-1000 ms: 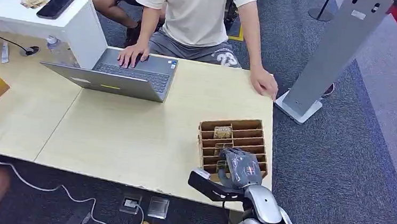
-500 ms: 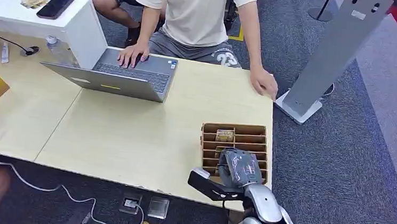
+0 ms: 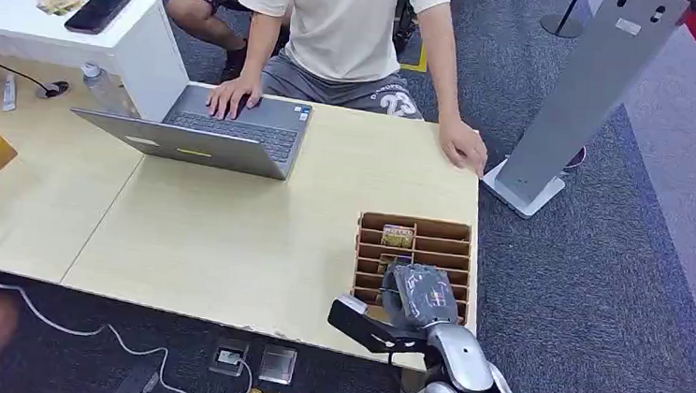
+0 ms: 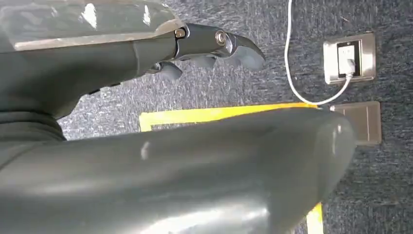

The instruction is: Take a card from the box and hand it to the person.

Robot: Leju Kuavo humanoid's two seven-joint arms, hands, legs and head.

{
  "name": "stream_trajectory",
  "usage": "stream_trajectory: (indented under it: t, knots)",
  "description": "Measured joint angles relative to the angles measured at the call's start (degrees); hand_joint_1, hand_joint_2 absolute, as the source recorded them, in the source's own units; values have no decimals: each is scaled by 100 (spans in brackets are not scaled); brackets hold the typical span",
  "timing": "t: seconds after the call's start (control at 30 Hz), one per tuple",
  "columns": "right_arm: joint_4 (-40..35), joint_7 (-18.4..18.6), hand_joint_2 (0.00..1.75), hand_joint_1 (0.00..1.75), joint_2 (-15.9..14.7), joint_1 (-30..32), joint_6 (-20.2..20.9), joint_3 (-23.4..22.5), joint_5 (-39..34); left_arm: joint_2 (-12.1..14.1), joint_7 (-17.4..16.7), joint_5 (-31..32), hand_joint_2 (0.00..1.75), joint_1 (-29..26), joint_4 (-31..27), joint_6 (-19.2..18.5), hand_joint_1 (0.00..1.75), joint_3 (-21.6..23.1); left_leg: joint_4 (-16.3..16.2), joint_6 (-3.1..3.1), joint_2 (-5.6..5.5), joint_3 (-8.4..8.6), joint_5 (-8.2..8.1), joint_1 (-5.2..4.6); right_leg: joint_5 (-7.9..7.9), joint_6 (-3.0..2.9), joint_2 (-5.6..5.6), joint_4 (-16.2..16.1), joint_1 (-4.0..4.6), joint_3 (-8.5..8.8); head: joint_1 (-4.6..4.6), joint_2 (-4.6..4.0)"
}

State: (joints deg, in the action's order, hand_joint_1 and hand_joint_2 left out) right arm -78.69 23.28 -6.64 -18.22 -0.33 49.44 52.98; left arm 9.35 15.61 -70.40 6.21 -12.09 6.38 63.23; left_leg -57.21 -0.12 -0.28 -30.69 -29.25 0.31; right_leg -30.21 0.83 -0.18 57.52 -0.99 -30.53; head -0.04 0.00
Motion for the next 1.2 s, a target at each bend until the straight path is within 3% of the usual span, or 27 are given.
stream_trajectory:
  t: [0.5,0.63,0.87,1.07,1.2]
  knots:
    - [-2,-9,175,136,-2,-7,6,4,-94,0,46,98,0,0,0,83,0,2,0,0,0,1,0,0,0,0,0,0,0,0,2,0]
    - [-103,-33,175,136,-37,-57,184,-31,-641,0,48,87,0,-1,0,70,0,2,0,0,0,1,0,0,1,-1,0,0,0,0,0,0]
    - [-858,-39,175,136,-361,-436,507,-251,-1875,15,37,77,0,-5,0,-4,0,2,-2,0,3,0,0,0,4,-4,1,0,0,-1,0,0]
    - [-1568,-107,175,136,-568,-929,481,-356,-2238,15,48,39,0,-7,0,-22,0,2,-3,0,3,0,0,0,5,-5,2,0,0,-2,-2,0]
    - [-1925,-301,175,136,-616,-1278,234,-367,-2271,11,85,31,0,-9,-2,-31,0,2,-3,0,3,0,1,0,5,-5,1,1,0,-2,-2,0]
